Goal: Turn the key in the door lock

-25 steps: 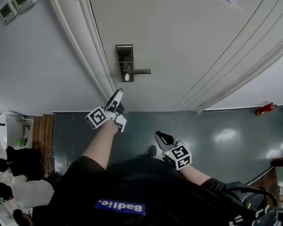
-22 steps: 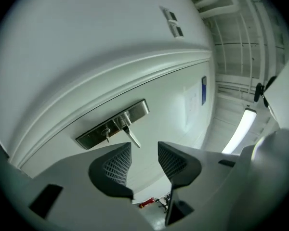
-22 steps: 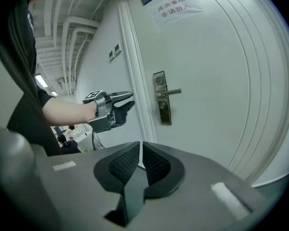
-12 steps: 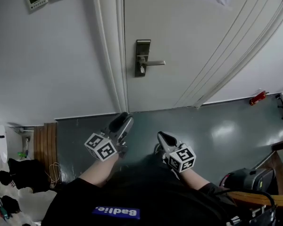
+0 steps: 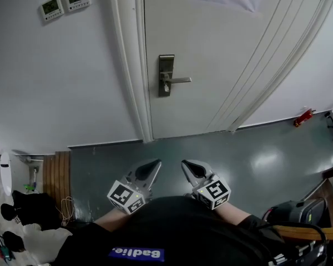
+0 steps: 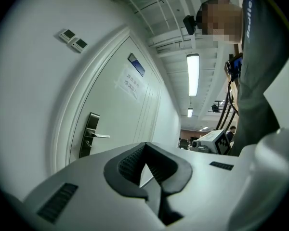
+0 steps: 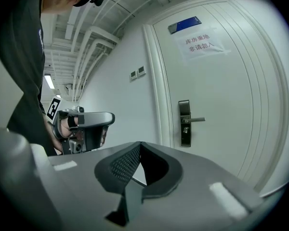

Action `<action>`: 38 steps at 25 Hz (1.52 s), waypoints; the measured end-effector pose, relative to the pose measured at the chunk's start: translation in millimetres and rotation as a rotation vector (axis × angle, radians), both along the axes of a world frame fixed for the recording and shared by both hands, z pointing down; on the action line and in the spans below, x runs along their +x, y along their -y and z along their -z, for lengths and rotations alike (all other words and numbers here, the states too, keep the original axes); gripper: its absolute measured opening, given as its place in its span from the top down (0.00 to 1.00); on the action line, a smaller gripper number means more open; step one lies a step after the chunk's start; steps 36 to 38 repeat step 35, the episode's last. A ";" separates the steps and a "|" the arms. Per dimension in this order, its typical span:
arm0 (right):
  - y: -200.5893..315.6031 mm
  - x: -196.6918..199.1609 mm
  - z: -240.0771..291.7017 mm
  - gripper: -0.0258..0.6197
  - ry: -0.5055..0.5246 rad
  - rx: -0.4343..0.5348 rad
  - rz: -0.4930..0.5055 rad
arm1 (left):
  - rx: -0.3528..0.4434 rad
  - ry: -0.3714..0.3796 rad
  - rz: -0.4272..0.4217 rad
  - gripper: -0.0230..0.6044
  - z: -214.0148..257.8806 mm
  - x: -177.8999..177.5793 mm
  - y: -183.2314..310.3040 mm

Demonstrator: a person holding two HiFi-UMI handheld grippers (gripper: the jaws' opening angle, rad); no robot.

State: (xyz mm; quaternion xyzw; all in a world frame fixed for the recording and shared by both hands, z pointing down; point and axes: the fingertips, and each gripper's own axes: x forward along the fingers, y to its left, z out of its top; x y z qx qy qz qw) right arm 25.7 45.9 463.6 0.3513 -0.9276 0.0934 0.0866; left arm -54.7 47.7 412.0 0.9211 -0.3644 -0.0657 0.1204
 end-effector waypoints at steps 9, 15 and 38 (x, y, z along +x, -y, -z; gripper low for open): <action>2.2 21.9 6.9 0.96 0.060 -0.003 0.035 | 0.001 0.041 0.000 0.96 -3.4 42.5 -3.2; -3.8 30.0 1.6 0.96 0.071 -0.024 0.053 | -0.003 0.048 0.003 0.96 -6.4 53.6 -6.1; -18.0 36.4 3.7 0.96 0.065 -0.024 0.077 | 0.017 0.071 -0.010 0.96 -1.5 67.0 -17.2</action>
